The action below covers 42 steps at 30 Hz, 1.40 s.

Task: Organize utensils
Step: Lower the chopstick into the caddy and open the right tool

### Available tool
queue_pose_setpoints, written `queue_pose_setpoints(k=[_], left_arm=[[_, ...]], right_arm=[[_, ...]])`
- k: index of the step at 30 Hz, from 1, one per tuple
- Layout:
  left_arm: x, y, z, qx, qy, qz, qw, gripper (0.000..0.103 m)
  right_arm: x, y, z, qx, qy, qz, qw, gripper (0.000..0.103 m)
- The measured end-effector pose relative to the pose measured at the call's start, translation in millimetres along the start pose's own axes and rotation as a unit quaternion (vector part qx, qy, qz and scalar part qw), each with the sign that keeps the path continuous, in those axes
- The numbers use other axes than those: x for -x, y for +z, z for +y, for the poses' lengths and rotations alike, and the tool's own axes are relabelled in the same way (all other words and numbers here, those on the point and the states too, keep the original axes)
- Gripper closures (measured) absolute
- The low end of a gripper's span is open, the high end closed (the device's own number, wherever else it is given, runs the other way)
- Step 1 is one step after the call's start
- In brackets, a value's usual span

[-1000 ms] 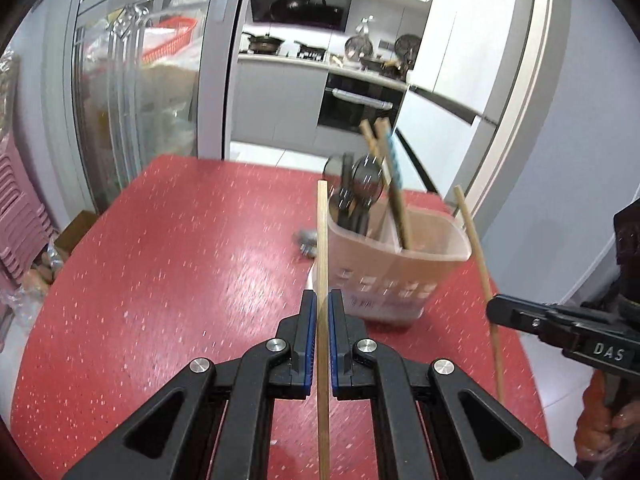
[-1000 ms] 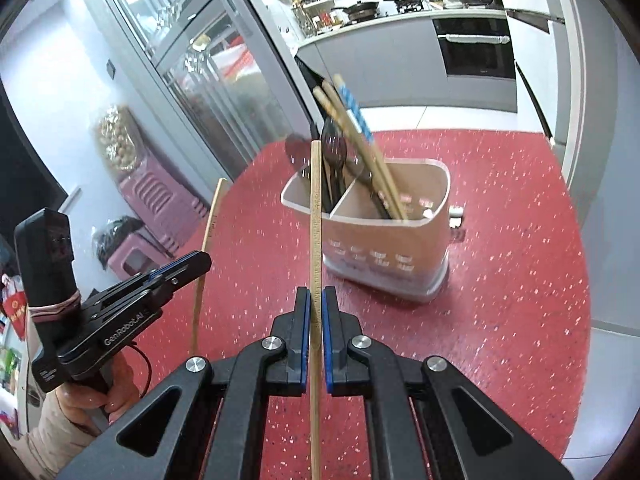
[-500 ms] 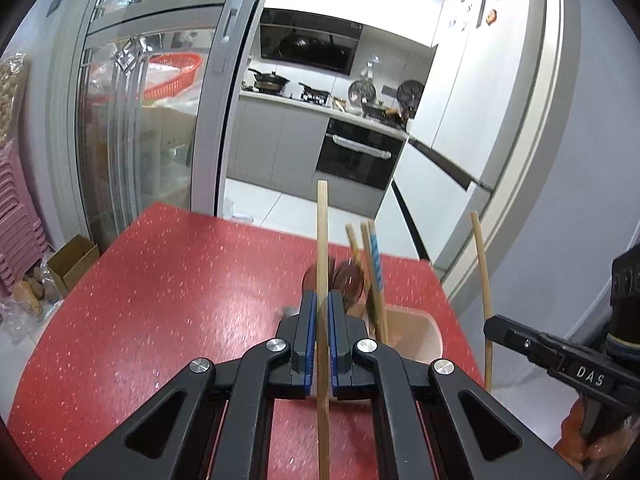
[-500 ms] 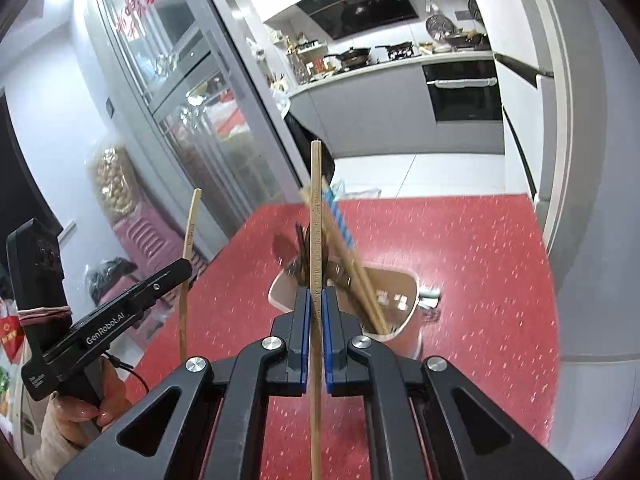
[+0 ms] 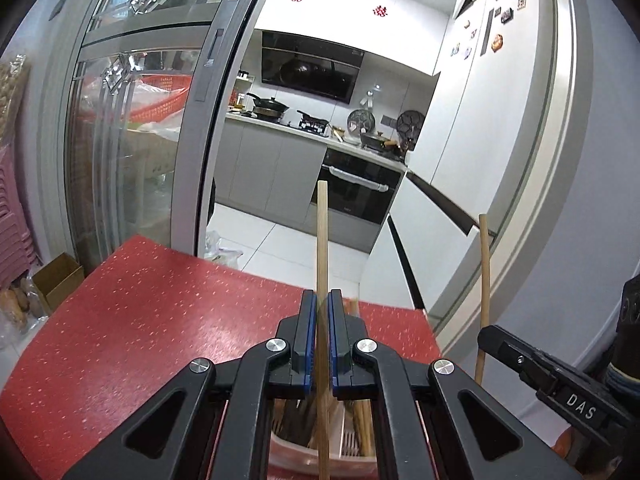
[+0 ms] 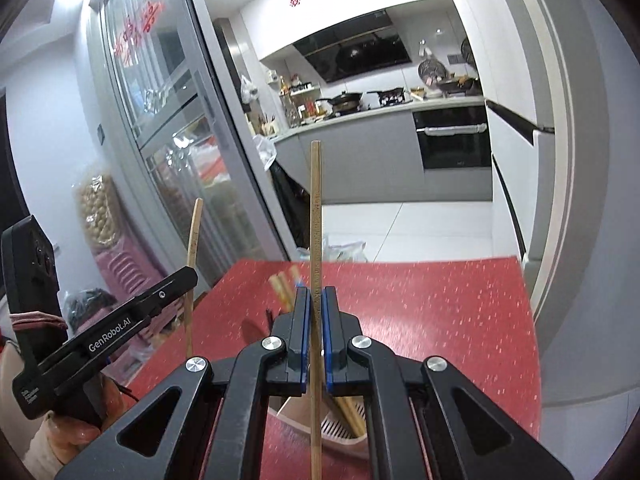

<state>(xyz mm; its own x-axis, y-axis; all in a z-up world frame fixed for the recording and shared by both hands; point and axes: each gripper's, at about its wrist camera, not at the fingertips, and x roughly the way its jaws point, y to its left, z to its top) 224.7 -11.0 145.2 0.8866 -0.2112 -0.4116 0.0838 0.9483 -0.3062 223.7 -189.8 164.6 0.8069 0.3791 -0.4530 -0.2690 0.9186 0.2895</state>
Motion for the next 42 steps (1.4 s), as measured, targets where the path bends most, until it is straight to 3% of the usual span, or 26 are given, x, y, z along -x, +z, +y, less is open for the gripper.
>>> queue_pose_setpoints(k=[11,22,42], left_arm=[[-36,11,-5,-0.004,0.015,-0.025,0.9996,0.072],[-66,-4,0,-0.002,0.023,-0.063,0.9977,0.072],[-68,-53,-3,-0.062,0.056,-0.016,0.9964,0.072]], right_arm=[[-38,11,-9,0.013,-0.023,-0.02,0.999,0.097],[-71,-9,-9,0.056,-0.05,-0.036,0.997,0.097],[-75,-57,-12,0.081,-0.055,0.008,0.995,0.097]])
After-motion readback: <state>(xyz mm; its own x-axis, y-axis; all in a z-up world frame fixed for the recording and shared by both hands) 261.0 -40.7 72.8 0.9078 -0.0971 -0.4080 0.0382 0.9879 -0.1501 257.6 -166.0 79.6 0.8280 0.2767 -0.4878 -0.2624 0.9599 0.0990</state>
